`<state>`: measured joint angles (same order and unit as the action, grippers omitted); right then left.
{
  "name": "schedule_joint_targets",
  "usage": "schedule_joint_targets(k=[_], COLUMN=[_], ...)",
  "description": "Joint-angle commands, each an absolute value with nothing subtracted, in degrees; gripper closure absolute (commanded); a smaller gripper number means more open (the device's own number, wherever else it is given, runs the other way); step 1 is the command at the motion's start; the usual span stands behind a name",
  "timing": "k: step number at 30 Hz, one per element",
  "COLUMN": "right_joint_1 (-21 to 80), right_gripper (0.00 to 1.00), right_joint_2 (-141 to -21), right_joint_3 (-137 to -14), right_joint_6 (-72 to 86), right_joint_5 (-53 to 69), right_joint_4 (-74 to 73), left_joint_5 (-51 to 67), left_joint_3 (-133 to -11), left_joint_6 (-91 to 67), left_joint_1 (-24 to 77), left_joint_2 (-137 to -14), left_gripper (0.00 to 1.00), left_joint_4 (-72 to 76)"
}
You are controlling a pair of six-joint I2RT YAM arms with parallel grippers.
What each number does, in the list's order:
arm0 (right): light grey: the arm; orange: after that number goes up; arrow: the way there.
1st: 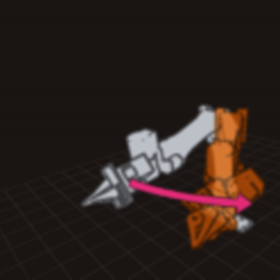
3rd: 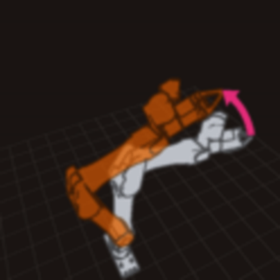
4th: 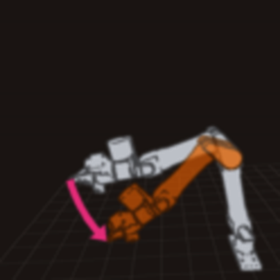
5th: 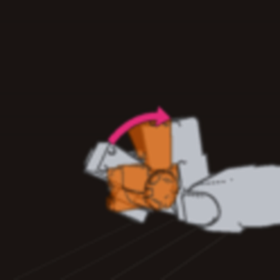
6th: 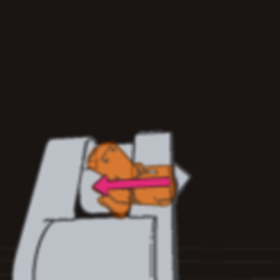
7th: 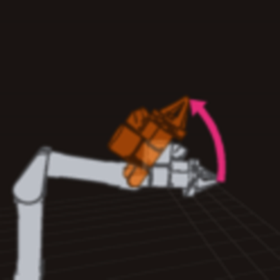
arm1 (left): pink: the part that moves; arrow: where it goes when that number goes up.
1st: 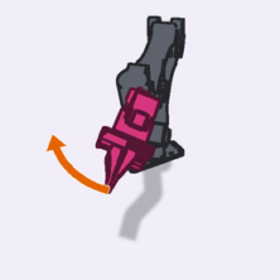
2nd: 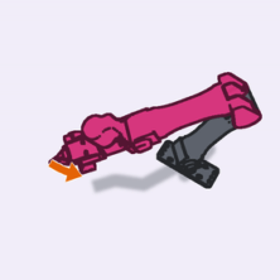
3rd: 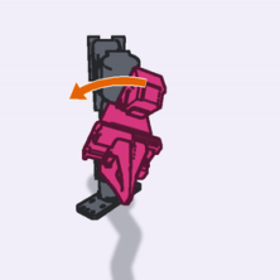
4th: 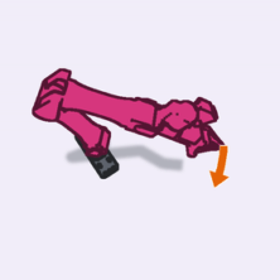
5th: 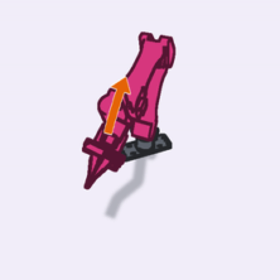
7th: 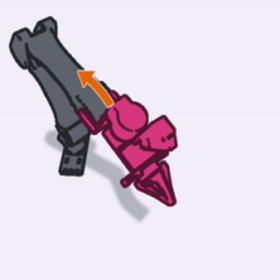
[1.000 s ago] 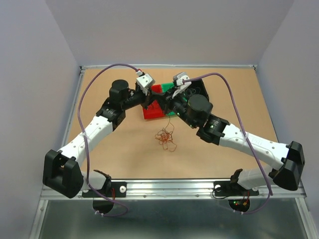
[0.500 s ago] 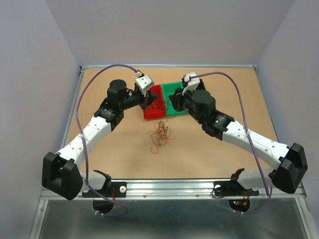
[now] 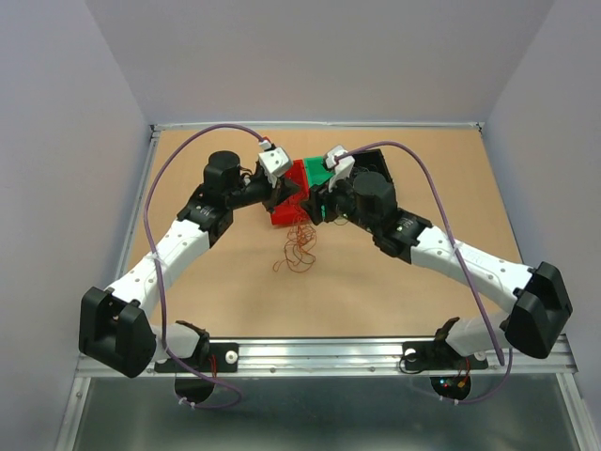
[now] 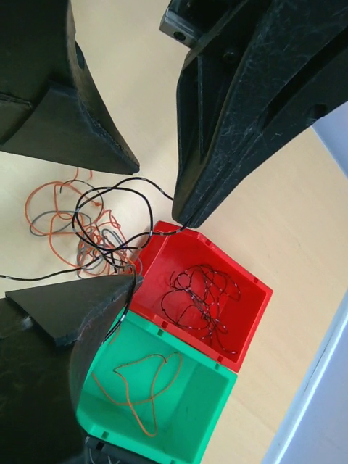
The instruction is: Untangle the cables
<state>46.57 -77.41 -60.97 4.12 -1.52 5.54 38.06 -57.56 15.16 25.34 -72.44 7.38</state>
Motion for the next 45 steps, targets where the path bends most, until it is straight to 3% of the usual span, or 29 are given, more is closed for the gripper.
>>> schedule_joint_targets(k=[1,11,14,15,16,18,20,21,22,24,25,29,37,45], right_joint_1=[46.76,46.67,46.76,46.76,46.76,46.76,46.76,46.67,46.76,46.76,46.76,46.76,46.76,46.76], right_gripper=[0.36,0.35,0.46,0.53,0.76,0.99,0.99,0.99,0.99,0.99,0.99,0.99,1.00,0.99], right_joint_2=[-78.57,-83.58,-84.46,-84.64,-84.81,-84.12,-81.58,-80.61,-79.73,-77.79,-77.09,-74.27,-70.58,-68.91], right_joint_3=[-61.17,-63.63,-64.16,-64.25,-64.25,-63.11,-59.87,-58.72,-58.01,-57.04,-56.87,-58.00,-67.75,-74.09], right_joint_6=[2.11,0.79,0.53,0.61,0.53,0.61,1.92,2.54,3.24,5.61,6.41,9.57,13.53,17.14], right_joint_5=[2.28,5.89,7.64,8.43,8.96,10.11,9.67,8.97,8.09,4.42,3.18,-4.56,-7.12,-4.84], right_joint_4=[7.12,6.77,7.20,7.38,7.90,9.57,13.07,13.97,14.76,14.59,14.42,12.66,7.74,6.59], left_joint_5=[40.43,44.38,45.52,45.96,46.31,46.06,43.96,43.60,43.77,45.34,45.96,48.95,53.26,54.67], left_joint_3=[-60.21,-59.68,-59.94,-60.20,-60.38,-60.82,-60.65,-60.30,-59.68,-57.66,-57.05,-54.32,-47.99,-43.33], left_joint_6=[16.52,17.05,16.09,15.82,15.73,15.56,15.73,15.38,14.68,12.23,11.69,9.06,8.00,6.59], left_joint_1=[25.22,25.31,25.22,25.22,25.22,25.22,24.53,24.52,23.22,21.45,20.14,18.02,16.87,18.36], left_joint_2=[-69.70,-68.03,-68.55,-68.82,-69.43,-69.87,-70.05,-69.87,-69.61,-68.73,-68.03,-65.66,-62.58,-64.51], left_gripper=[1.00,1.00,1.00,1.00,1.00,1.00,1.00,0.93,0.77,0.59,0.44,0.16,0.01,0.01], left_joint_4=[8.09,7.73,7.65,7.47,7.21,7.12,7.38,7.90,8.87,12.99,14.05,20.02,28.29,37.44])
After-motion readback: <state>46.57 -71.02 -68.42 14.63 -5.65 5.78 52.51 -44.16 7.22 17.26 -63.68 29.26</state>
